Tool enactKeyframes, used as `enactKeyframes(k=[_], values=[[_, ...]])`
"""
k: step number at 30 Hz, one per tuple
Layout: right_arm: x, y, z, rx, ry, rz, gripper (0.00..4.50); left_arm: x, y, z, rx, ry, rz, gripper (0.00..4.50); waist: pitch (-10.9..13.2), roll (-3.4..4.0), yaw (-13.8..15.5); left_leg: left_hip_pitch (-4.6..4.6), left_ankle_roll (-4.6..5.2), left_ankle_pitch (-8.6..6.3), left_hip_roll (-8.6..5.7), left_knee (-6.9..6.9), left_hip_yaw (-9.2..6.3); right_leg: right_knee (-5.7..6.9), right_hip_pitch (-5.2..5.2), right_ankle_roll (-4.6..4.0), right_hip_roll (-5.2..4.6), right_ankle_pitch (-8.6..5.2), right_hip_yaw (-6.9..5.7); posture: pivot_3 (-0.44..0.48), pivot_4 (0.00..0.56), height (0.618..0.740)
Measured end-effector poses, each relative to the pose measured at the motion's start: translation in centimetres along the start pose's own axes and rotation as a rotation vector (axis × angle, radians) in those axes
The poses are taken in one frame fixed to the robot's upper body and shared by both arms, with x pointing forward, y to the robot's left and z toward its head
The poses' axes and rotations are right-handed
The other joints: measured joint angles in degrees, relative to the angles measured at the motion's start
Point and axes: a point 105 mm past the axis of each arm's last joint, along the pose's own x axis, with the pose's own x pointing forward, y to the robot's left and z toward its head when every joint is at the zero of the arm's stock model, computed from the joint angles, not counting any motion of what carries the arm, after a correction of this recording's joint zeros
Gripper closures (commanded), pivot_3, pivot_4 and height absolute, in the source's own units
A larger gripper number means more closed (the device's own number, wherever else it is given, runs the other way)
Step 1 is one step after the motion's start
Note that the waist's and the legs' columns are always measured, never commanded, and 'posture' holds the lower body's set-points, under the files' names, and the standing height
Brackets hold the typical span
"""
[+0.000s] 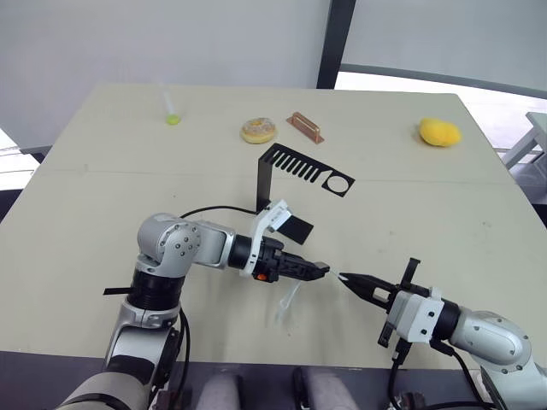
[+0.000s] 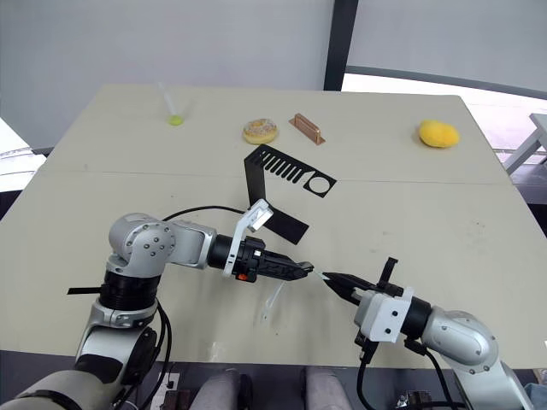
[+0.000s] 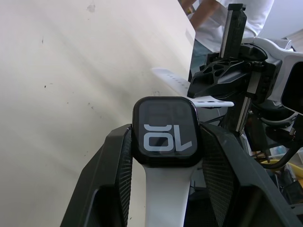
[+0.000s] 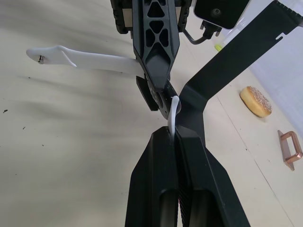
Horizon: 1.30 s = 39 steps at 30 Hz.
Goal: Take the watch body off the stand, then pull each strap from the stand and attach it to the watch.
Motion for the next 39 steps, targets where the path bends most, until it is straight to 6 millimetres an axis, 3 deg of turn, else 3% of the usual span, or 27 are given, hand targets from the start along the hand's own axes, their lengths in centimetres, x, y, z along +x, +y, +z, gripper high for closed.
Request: enactKeyframes(k=[39], values=[[0.9, 0.07, -0.31, -0.041, 0.021, 0.032, 4.5, -0.08, 0.06, -0.08, -0.01, 0.002, 0.005, 2.91, 0.0, 0.0, 0.0, 0.0, 0.0, 0.0, 0.0, 0.0, 0.0, -0.01, 0.0, 0.0, 0.0, 0.0, 0.0, 0.0, 0.15, 0.74]])
